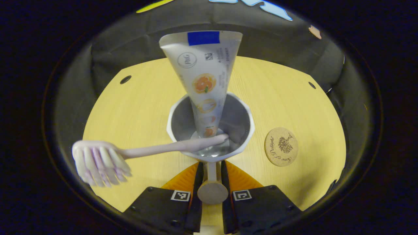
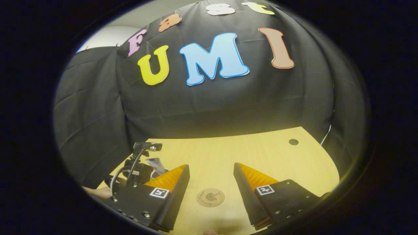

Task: Put the toothbrush and toothpaste on the desktop into the cup, then pick up the cup and place it on the coaster on the desktop.

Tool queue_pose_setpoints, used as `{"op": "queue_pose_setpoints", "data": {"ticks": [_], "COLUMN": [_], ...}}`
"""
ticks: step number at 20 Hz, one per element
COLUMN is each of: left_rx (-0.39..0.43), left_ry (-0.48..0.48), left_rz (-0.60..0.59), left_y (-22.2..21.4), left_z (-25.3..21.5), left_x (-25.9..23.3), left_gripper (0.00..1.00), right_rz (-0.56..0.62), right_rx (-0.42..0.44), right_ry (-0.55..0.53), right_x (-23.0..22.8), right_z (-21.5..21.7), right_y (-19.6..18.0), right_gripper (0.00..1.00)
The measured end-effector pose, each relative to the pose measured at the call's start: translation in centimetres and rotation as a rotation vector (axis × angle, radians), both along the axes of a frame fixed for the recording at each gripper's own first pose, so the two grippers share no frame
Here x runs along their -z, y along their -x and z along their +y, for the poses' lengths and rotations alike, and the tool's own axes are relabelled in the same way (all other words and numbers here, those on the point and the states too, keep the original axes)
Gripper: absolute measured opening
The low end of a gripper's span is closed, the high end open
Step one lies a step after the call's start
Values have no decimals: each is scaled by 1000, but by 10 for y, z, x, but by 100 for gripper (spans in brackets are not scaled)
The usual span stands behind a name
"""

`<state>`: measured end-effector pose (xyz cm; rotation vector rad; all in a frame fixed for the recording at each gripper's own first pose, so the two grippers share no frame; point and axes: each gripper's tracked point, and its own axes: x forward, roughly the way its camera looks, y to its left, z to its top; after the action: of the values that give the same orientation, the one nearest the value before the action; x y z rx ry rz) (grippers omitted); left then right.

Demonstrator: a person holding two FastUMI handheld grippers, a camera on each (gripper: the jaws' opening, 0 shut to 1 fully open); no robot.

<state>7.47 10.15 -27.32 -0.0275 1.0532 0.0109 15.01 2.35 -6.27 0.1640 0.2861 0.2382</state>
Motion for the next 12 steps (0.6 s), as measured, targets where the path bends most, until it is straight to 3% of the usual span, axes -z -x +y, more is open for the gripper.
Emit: {"op": "queue_pose_setpoints", "data": {"ticks": [3,4,12], "left_rx": [7,3,14], "left_ry": [0,5,44], "left_rz": [-33,-40,-92], "left_y": [-2,-1,-2], "left_z": [-5,-6,-27], "left_x": [-1,1,-14], "left_gripper": [39,33,33], "right_rz": [10,9,6], "right_rx": [6,10,31], "right_ry": [-9,-11,-9], "right_x": [2,2,2], "right_z": [-3,-4,-15], "right_y": [0,0,2], "right_gripper": [81,81,81]}}
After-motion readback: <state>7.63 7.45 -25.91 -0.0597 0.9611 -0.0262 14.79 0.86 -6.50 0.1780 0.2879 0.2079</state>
